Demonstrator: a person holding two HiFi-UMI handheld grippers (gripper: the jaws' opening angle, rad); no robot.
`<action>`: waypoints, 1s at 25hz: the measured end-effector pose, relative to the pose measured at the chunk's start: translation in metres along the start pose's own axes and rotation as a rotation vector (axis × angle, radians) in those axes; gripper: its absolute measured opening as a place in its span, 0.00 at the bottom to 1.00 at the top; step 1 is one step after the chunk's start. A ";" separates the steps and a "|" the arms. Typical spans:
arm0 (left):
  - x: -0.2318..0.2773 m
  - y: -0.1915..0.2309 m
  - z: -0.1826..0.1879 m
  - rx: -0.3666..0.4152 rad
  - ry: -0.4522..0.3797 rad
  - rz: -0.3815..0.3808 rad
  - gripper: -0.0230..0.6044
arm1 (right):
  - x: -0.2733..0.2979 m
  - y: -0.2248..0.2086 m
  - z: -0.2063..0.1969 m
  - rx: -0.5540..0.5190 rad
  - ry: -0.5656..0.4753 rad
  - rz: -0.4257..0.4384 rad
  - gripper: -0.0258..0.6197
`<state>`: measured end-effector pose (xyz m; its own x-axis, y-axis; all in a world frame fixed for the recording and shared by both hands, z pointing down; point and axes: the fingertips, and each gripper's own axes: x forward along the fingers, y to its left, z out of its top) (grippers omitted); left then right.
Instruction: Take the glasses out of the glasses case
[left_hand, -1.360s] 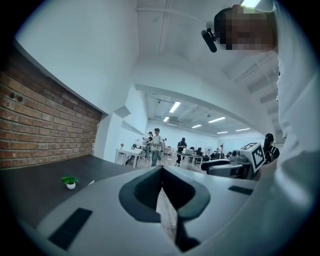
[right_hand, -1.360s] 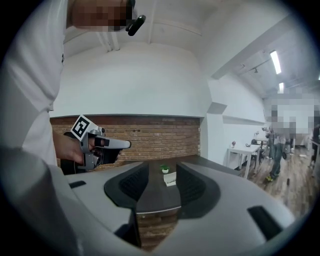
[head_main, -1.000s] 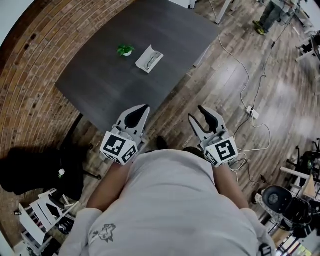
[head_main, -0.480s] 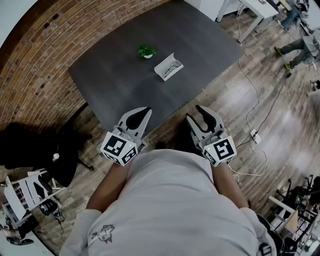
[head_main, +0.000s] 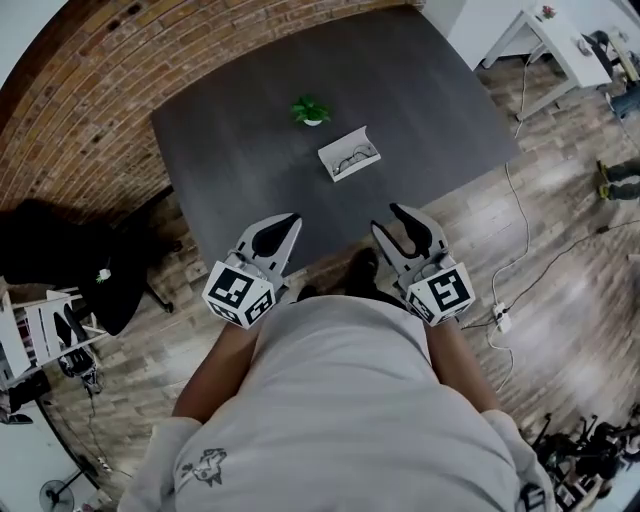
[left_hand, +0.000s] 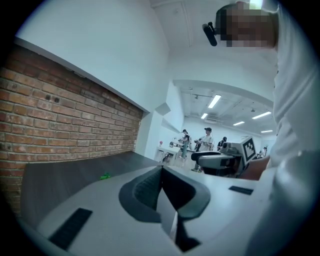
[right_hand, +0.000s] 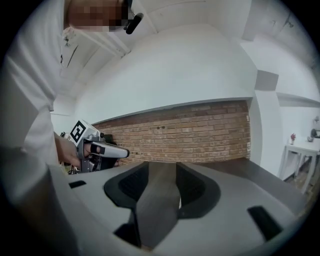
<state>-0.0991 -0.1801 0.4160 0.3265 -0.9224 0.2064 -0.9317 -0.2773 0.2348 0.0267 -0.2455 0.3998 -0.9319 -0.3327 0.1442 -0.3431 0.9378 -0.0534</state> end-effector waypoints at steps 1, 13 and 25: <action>0.008 -0.001 0.001 -0.003 0.000 0.017 0.05 | 0.001 -0.010 0.000 0.002 0.003 0.016 0.31; 0.057 -0.013 0.005 -0.042 -0.007 0.240 0.05 | 0.016 -0.100 -0.011 0.011 0.053 0.223 0.31; 0.044 0.018 -0.029 -0.131 0.019 0.351 0.05 | 0.067 -0.102 -0.054 -0.042 0.194 0.358 0.29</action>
<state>-0.0968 -0.2183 0.4571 -0.0054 -0.9498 0.3130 -0.9595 0.0931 0.2659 0.0060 -0.3583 0.4682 -0.9508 0.0365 0.3078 0.0078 0.9956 -0.0939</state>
